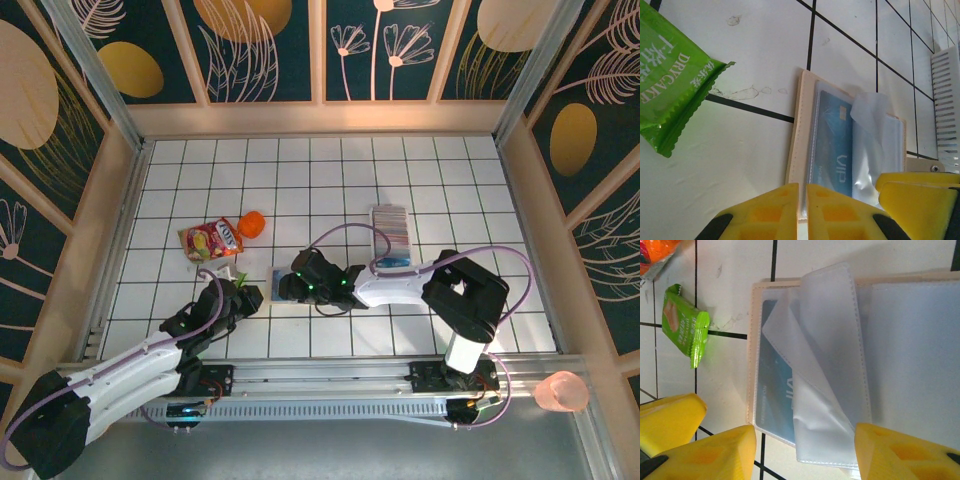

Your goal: Put the credit cards into the card holder

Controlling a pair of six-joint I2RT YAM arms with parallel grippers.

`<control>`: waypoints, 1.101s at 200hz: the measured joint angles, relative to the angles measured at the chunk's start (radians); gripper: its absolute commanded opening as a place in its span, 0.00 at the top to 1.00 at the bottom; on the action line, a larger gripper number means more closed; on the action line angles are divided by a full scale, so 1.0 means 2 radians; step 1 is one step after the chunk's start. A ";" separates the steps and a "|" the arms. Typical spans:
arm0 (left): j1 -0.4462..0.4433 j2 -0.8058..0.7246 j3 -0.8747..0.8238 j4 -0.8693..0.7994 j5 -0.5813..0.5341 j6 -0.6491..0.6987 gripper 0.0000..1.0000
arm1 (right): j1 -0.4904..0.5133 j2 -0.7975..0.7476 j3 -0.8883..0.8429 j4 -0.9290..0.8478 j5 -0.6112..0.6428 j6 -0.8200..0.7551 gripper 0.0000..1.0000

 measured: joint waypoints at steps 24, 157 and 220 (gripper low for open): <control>0.000 -0.001 -0.002 0.000 0.000 -0.001 0.90 | 0.000 0.000 0.000 0.013 0.000 0.002 0.46; 0.000 -0.027 -0.007 -0.006 -0.013 -0.006 0.90 | 0.000 0.000 0.000 0.063 -0.003 0.013 0.46; 0.000 -0.022 -0.007 -0.006 -0.013 -0.006 0.92 | 0.000 -0.002 -0.006 0.112 -0.029 0.037 0.46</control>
